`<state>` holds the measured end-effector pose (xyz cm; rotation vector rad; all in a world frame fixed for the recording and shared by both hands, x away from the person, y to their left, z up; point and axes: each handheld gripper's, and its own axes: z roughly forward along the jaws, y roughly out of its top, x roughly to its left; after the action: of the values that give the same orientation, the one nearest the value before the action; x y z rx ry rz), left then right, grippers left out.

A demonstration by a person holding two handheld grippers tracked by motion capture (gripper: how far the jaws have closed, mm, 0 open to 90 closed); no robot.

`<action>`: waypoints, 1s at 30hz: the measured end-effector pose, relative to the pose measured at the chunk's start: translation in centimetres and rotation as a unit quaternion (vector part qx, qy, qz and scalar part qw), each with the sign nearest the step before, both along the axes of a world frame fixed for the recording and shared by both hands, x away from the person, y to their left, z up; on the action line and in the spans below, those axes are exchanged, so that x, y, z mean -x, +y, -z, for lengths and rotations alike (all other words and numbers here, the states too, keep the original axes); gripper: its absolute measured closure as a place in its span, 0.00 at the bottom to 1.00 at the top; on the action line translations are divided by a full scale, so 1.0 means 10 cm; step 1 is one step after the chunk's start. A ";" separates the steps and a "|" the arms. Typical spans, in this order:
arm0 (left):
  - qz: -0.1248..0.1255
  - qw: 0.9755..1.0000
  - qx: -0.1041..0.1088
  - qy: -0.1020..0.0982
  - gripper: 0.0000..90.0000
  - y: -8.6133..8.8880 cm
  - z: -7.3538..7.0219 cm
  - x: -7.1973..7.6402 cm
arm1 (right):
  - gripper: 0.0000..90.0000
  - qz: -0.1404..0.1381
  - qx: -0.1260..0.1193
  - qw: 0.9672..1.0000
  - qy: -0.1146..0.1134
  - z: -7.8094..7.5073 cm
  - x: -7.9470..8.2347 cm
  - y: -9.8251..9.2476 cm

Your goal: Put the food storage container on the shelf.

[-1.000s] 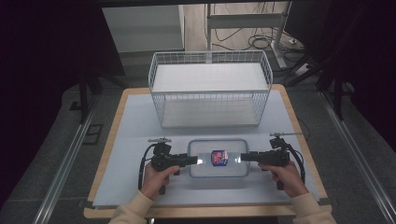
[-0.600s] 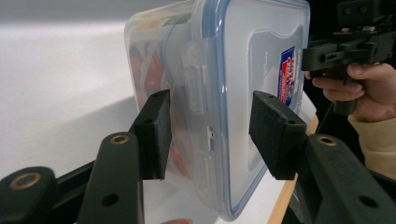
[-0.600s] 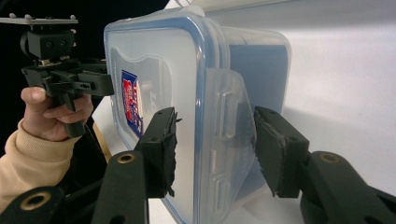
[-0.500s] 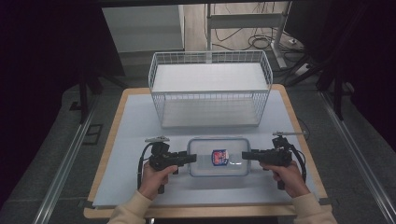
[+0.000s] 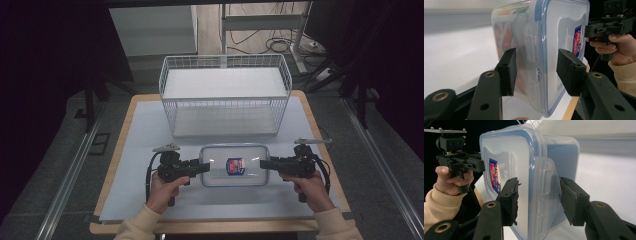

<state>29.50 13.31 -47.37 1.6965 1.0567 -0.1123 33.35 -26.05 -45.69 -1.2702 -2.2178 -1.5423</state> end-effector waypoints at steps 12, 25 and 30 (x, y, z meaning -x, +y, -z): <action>0.000 1.000 0.005 -0.014 0.58 0.03 -0.13 -0.02 | 0.56 0.002 -0.001 1.000 -0.027 -0.15 0.03 0.02; -0.006 0.999 0.004 -0.043 0.58 0.12 -0.47 -0.07 | 0.56 -0.002 -0.010 0.998 -0.059 -0.45 -0.04 0.11; -0.006 0.999 0.006 -0.053 0.58 0.13 -0.62 -0.09 | 0.56 -0.001 -0.012 0.997 -0.072 -0.59 -0.06 0.13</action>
<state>30.40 14.66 -41.18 1.6670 0.9859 -0.0194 33.92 -24.77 -39.75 -1.1834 -2.2777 -1.7045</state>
